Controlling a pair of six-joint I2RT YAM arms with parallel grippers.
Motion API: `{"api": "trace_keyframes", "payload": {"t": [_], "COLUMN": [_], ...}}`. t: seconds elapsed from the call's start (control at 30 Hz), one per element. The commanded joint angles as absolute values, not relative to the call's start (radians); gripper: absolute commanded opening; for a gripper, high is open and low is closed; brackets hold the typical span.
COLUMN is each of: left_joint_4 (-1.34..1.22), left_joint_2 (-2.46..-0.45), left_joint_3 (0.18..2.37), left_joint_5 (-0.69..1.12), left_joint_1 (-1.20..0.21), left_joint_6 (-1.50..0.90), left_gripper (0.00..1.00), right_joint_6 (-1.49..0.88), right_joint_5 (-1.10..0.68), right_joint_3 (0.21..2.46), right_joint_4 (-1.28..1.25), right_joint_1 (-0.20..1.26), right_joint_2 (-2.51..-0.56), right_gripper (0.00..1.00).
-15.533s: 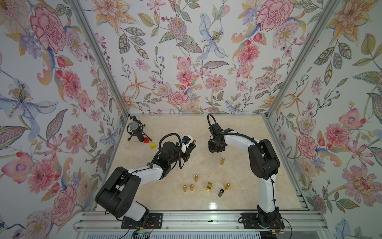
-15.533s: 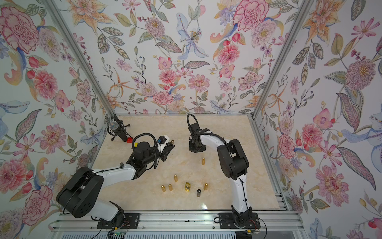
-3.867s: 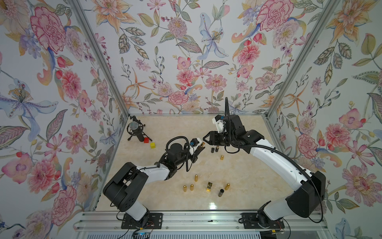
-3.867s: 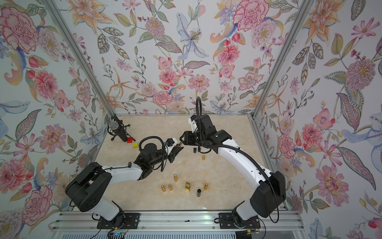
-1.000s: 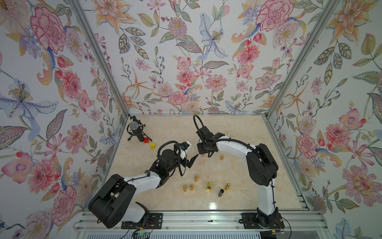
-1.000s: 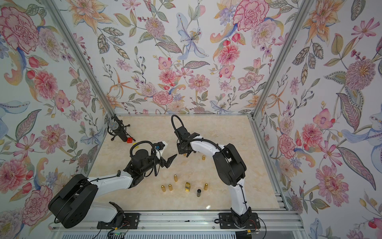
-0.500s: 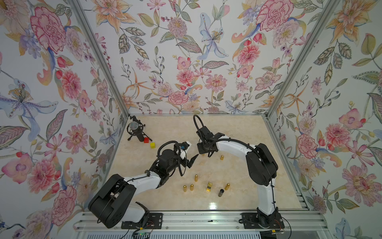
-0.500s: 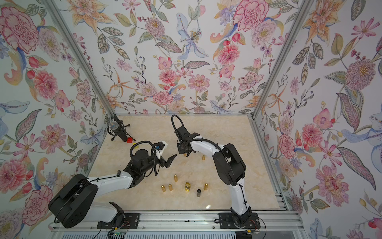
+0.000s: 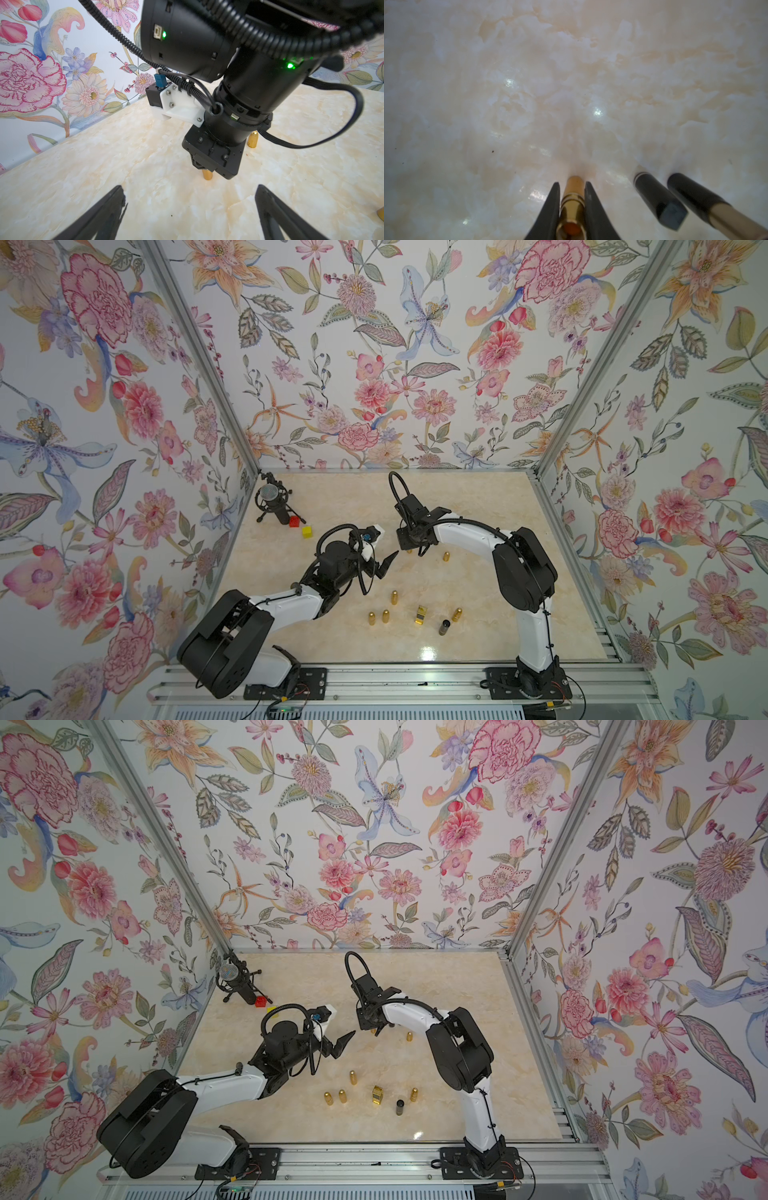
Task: Open the lipstick cap
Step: Place the lipstick at the center of the board, then pick up the lipstick at the center of the board.
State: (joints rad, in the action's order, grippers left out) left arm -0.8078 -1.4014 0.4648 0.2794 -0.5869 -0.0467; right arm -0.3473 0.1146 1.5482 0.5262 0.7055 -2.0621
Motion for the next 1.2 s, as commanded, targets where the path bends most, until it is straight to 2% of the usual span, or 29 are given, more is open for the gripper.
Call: {"api": "trace_keyframes", "payload": {"t": [0.0, 0.33, 0.57, 0.87, 1.17], "left_joint_4": [-0.837, -0.836, -0.812, -0.694, -0.536], "left_joint_2": [-1.391, -1.389, -1.344, -1.246, -1.130], "left_joint_3": [0.453, 0.449, 0.436, 0.421, 0.430], "left_joint_5": [0.265, 0.264, 0.258, 0.250, 0.225], "left_joint_1": [-0.573, -0.574, -0.573, -0.576, -0.591], "left_joint_6": [-0.071, -0.069, -0.062, -0.066, -0.078], "left_gripper": [0.99, 0.99, 0.99, 0.99, 0.99], "right_joint_6": [-0.347, -0.350, -0.359, -0.336, -0.295], "right_joint_5": [0.135, 0.138, 0.143, 0.139, 0.064], "right_joint_3": [1.534, 1.535, 1.496, 1.380, 1.256], "right_joint_4": [0.514, 0.514, 0.530, 0.689, 0.874], "right_joint_1": [0.707, 0.706, 0.707, 0.731, 0.880], "right_joint_2": [-2.075, -2.059, -1.940, -1.670, -1.468], "right_gripper": [0.26, 0.36, 0.50, 0.51, 0.52]}}
